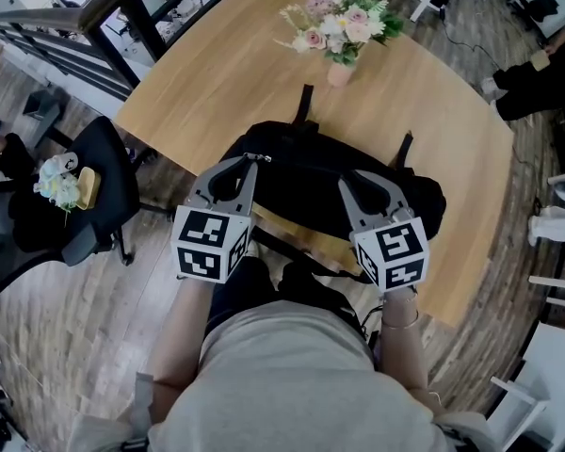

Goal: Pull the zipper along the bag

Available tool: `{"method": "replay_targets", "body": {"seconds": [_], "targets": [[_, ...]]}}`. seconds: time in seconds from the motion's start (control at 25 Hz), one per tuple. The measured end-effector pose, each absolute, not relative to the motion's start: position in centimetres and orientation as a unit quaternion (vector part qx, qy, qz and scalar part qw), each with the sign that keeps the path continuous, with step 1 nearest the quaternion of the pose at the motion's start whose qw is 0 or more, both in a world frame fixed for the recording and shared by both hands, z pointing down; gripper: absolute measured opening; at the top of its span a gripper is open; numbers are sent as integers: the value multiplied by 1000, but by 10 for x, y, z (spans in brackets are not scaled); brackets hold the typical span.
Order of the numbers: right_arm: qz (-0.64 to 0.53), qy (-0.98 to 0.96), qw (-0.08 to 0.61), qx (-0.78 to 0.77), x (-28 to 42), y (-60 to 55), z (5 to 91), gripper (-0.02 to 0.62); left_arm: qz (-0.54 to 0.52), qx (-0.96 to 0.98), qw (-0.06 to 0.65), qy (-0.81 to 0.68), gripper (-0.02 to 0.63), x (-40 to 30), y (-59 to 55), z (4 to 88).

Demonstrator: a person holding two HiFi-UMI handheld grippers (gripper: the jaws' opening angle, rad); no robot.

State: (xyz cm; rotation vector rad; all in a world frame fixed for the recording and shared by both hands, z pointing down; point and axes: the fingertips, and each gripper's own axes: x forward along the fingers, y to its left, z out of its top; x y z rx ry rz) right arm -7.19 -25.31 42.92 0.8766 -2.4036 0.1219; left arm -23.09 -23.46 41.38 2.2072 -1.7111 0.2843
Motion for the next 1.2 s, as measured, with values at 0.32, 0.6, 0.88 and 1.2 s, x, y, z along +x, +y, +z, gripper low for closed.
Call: {"method": "replay_targets", "body": {"seconds": [0.32, 0.6, 0.88, 1.2], "targets": [[47, -903, 260, 339, -74, -253, 416, 97, 94, 789, 161, -586, 23, -217, -238, 402], [62, -908, 218, 352, -78, -253, 400, 100, 79, 822, 146, -545, 23, -181, -248, 384], [82, -908, 154, 381, -72, -255, 373, 43, 62, 847, 133, -511, 80, -153, -257, 366], [63, -909, 132, 390, -65, -250, 357, 6, 37, 874, 108, -473, 51, -127, -258, 345]]}}
